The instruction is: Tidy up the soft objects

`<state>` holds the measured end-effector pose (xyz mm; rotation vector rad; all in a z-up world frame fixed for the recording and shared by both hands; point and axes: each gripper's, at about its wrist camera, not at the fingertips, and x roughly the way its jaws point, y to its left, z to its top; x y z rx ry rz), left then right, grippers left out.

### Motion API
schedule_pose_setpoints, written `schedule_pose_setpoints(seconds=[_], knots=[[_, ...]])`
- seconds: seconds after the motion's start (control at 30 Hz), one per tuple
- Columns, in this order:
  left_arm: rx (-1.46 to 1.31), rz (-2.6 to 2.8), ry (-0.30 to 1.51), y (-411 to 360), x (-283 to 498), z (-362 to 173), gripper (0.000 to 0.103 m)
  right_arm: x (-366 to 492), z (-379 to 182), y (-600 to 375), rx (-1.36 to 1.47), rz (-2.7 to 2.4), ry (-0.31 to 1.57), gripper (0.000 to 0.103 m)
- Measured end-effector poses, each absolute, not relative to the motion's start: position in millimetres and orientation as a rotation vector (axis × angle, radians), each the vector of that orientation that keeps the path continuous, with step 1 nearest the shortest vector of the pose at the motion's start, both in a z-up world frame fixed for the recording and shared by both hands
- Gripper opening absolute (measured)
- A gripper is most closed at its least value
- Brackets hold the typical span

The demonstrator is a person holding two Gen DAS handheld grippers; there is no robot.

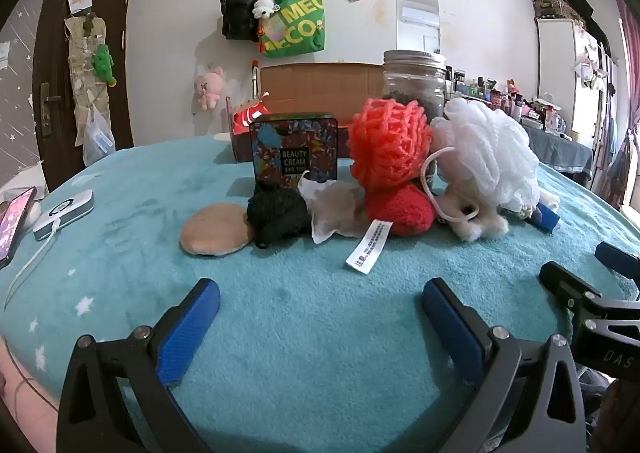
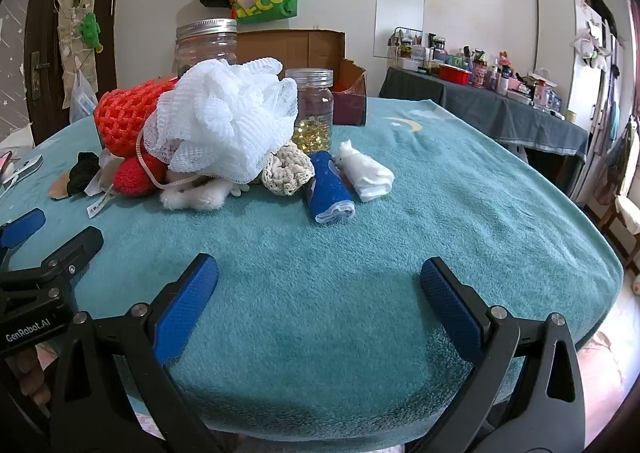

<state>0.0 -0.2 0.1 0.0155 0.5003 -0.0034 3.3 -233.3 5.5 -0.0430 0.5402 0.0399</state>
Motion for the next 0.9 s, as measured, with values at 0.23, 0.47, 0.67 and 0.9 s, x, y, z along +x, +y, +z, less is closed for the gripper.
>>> schedule_pose_setpoints(seconds=[0.23, 0.47, 0.67, 0.9], knots=[[0.01, -0.006, 0.5, 0.1, 0.0, 0.0, 0.103, 3.5, 5.4, -233.0, -0.046, 0.039, 0.544, 0.103], [0.008, -0.006, 0.5, 0.2, 0.0, 0.0, 0.103, 3.7, 5.5, -232.9, -0.046, 0.039, 0.546, 0.103], [0.007, -0.006, 0.501, 0.2, 0.1, -0.1, 0.103, 3.3, 5.4, -233.0, -0.046, 0.039, 0.545, 0.103], [0.006, -0.007, 0.501, 0.2, 0.1, -0.1, 0.103, 2.5, 5.7, -233.1, -0.046, 0.039, 0.545, 0.103]])
